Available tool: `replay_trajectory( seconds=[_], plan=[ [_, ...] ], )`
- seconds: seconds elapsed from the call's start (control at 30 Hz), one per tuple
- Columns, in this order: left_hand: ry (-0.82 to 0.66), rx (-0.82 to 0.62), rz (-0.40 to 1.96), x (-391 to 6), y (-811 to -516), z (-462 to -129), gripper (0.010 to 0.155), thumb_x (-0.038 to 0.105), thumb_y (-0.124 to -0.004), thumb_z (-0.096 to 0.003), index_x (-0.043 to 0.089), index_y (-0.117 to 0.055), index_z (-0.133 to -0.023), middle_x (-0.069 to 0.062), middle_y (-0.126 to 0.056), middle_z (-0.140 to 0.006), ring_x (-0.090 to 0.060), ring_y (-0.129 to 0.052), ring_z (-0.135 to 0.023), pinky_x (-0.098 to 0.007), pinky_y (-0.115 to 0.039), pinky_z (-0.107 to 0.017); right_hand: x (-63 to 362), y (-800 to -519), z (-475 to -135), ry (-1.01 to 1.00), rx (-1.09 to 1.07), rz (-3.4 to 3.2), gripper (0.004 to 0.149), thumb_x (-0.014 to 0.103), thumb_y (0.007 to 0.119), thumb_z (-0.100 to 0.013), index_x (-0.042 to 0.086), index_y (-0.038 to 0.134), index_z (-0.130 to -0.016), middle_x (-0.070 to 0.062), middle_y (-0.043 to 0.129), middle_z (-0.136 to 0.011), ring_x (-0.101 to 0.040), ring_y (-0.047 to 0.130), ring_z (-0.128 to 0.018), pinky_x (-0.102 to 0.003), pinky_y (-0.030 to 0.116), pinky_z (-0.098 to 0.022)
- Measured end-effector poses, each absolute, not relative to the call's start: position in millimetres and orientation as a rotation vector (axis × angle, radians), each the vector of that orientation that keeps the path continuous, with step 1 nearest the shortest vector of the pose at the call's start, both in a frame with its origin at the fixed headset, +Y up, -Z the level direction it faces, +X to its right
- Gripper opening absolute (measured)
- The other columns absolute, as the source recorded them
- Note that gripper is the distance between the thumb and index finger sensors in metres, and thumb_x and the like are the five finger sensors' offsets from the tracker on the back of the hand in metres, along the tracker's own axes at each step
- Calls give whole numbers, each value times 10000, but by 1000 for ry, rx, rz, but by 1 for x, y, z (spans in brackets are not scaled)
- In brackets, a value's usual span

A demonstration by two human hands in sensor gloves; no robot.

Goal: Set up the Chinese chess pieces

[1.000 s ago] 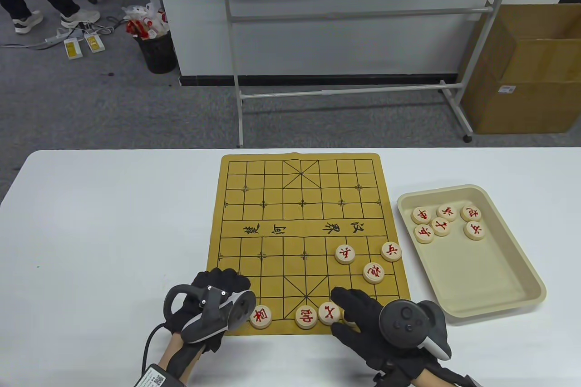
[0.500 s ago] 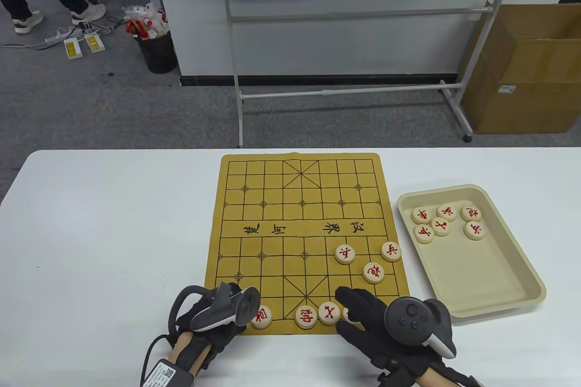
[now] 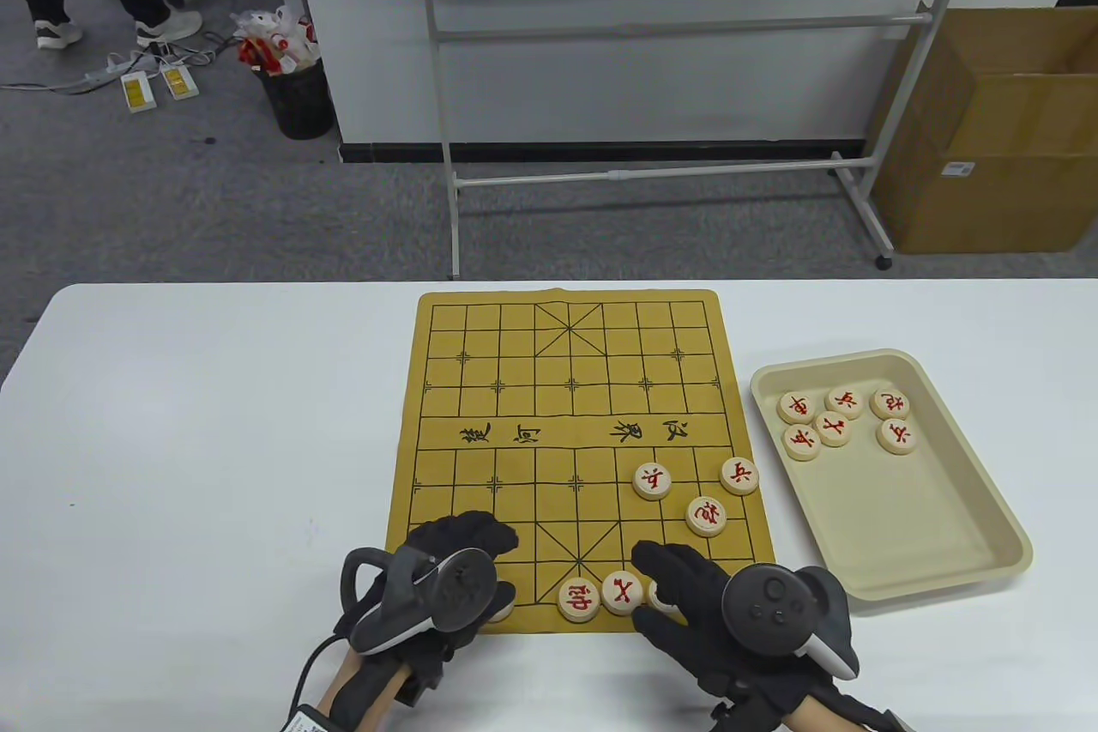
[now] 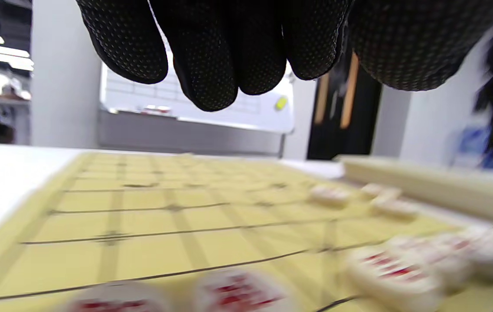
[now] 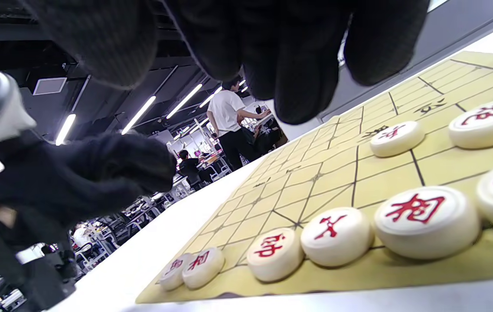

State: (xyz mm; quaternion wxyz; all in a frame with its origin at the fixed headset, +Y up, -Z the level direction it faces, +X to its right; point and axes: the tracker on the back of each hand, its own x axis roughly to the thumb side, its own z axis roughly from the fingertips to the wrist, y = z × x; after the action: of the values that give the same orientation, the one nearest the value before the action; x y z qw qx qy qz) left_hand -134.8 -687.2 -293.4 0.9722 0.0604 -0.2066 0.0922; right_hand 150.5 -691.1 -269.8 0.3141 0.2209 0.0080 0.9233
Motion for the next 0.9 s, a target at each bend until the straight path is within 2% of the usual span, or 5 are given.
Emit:
replay_trajectory(
  seconds=[0.13,0.47,0.63,0.77,0.9],
  plan=[
    [-510,122,356,-118,-685,-279,720,562,-784,-349,322,-600,-1002,29,-693,-1083,-230,-781,-1007,-532,-674,-750,150,-691,-270,-32,588,2464,725,488,768,-469,121,617,-1075,-188,696,-1061,-416,803,-898,-619,615,-695],
    [-547,87,407,-106,-706,-278,772,574,-775,-351,285,-559,-1034,5,-658,-1101,-243,-747,-1023,-539,-661,-746,137,-701,-269,-54,681,2557,766,502,783,-456,133,566,-1090,-165,642,-1095,-406,727,-965,-622,568,-722],
    [-554,102,396,-106,-703,-276,768,572,-774,-352,283,-564,-1032,0,-666,-1097,-246,-752,-1019,-536,-664,-746,151,-683,-274,-136,632,2582,741,485,797,-456,125,601,-1073,-162,682,-1065,-400,755,-935,-613,586,-720],
    [-556,117,390,-108,-700,-274,760,570,-768,-357,284,-565,-1032,-2,-665,-1097,-249,-751,-1019,-536,-666,-744,187,-652,-302,-326,474,2750,723,457,826,-455,143,611,-1070,-148,686,-1074,-383,764,-946,-603,597,-729],
    [-561,120,392,-109,-699,-273,759,566,-764,-359,279,-565,-1033,-8,-664,-1097,-256,-749,-1017,-535,-669,-742,231,-633,-354,-402,242,2874,669,386,853,-462,159,637,-1053,-131,709,-1063,-358,785,-943,-601,588,-742]
  ],
)
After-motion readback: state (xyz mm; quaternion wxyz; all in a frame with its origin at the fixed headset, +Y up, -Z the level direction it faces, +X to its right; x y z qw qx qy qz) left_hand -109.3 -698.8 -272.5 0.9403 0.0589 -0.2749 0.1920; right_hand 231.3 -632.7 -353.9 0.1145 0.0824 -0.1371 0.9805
